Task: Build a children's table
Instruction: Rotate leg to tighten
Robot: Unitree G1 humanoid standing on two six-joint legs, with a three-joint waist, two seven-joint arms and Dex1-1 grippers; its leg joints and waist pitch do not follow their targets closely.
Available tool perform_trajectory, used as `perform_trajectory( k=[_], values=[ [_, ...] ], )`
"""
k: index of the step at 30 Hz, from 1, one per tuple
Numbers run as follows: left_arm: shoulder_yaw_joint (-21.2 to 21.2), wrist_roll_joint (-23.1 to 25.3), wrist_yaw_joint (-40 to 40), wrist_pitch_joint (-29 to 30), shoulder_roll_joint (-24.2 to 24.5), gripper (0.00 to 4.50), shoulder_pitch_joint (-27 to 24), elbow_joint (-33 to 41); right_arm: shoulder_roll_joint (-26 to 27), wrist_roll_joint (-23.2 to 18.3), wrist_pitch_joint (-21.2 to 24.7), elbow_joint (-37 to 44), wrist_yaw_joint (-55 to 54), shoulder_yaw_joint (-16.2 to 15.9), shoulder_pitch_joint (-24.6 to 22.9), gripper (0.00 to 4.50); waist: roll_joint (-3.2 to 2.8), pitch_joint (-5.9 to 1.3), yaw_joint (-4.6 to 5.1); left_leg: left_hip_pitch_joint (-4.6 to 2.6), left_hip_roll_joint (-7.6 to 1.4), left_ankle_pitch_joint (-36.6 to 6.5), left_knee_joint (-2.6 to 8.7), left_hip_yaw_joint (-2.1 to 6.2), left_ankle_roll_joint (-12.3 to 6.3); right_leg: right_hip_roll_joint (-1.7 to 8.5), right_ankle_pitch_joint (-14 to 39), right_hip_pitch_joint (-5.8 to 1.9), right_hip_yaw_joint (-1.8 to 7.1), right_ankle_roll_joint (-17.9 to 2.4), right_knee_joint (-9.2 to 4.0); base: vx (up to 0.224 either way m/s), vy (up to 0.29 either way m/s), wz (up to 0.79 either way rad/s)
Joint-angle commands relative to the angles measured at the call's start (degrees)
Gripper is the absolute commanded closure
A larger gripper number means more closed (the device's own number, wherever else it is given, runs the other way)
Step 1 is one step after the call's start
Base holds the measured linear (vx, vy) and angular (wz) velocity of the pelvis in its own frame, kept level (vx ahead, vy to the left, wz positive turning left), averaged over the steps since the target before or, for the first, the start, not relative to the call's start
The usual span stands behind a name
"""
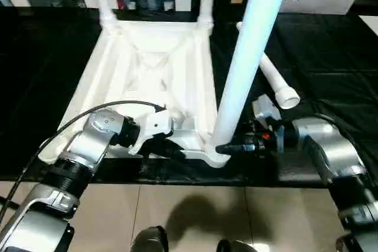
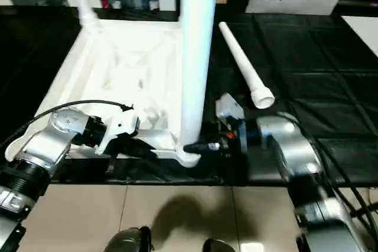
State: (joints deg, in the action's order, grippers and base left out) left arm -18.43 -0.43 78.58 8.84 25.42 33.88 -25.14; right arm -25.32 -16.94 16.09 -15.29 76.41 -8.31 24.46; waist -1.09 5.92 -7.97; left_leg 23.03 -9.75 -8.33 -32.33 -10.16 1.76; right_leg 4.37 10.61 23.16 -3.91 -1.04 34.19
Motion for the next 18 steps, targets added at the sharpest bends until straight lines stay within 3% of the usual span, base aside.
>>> perform_trajectory(
  k=[1,2,3,4,6,12,14,16,18],
  values=[
    [1.8,-0.2,-6.6,3.4,-1.5,4.50,1.1,1.1,2.7,-2.6,4.2,3.4,-0.6,-3.6,-2.5,2.52,0.43,-3.46,0.61,-1.90,-4.10,-12.7,3.70,1.08,-4.63,4.83,12.0,-2.23,3.00,-13.9,-3.78,0.000,0.000,0.00],
    [3.8,-2.0,-10.4,9.1,-4.1,4.50,1.3,3.6,7.5,-1.7,6.7,5.7,-10.2,-2.8,-4.3,2.52,0.47,-3.23,0.74,-1.85,-4.06,-14.0,3.95,1.11,-3.78,4.84,14.6,-2.13,3.06,-13.3,-4.04,0.000,0.000,0.00],
    [4.4,-2.5,-11.5,10.8,-4.9,4.50,1.4,4.4,9.2,-1.2,7.6,6.3,-13.3,-2.5,-4.8,2.52,0.30,-2.89,0.92,-1.94,-4.13,-16.2,4.33,1.25,-2.23,5.00,18.0,-1.79,3.20,-12.7,-4.31,0.000,0.000,0.00],
    [4.6,-2.8,-12.3,12.0,-5.5,4.50,1.3,5.2,10.8,-0.8,7.8,6.5,-15.8,-2.2,-5.1,2.52,0.56,-2.76,1.38,-1.91,-3.85,-19.0,4.55,1.55,-0.52,5.25,23.2,-1.84,3.07,-11.3,-4.78,0.000,0.000,0.00],
    [4.6,-2.5,-14.6,14.1,-7.2,4.50,1.3,6.5,13.8,0.6,7.7,6.6,-19.5,-2.6,-5.6,2.52,0.59,-2.68,2.38,-1.54,-3.87,-20.1,4.94,1.95,1.04,5.15,24.6,-2.00,3.03,-9.8,-4.74,0.000,0.000,0.00],
    [5.6,0.7,-26.6,18.9,-14.7,4.50,3.0,5.5,26.4,6.1,8.6,1.7,-38.8,-2.5,-3.0,2.52,0.79,-2.15,4.54,-1.92,-3.29,-23.3,5.11,2.23,2.29,5.29,31.1,-1.42,3.09,-7.2,-5.99,0.000,0.000,0.00],
    [7.3,1.8,-33.8,21.2,-18.3,4.50,4.2,4.4,31.5,8.2,9.0,-2.4,-49.1,0.1,-0.1,2.52,0.66,-2.05,5.00,-1.99,-3.23,-23.9,5.17,2.27,2.52,5.20,32.3,-1.26,3.08,-6.6,-6.16,0.000,0.000,0.00],
    [8.3,2.3,-38.1,21.8,-20.2,4.50,5.0,3.6,33.9,8.8,8.7,-5.0,-54.1,1.8,1.9,2.52,0.48,-2.14,5.38,-2.48,-3.16,-25.2,5.12,2.26,2.78,4.93,31.6,-0.84,3.13,-6.4,-6.42,0.000,0.000,0.00],
    [9.1,3.0,-41.9,22.2,-21.3,4.50,5.8,2.6,35.8,9.6,7.6,-7.4,-57.8,2.9,3.7,2.52,0.42,-2.31,5.43,-2.28,-3.19,-24.3,5.22,2.18,2.29,4.73,27.4,-1.13,3.20,-6.9,-6.15,0.000,0.000,0.00]
  ],
)
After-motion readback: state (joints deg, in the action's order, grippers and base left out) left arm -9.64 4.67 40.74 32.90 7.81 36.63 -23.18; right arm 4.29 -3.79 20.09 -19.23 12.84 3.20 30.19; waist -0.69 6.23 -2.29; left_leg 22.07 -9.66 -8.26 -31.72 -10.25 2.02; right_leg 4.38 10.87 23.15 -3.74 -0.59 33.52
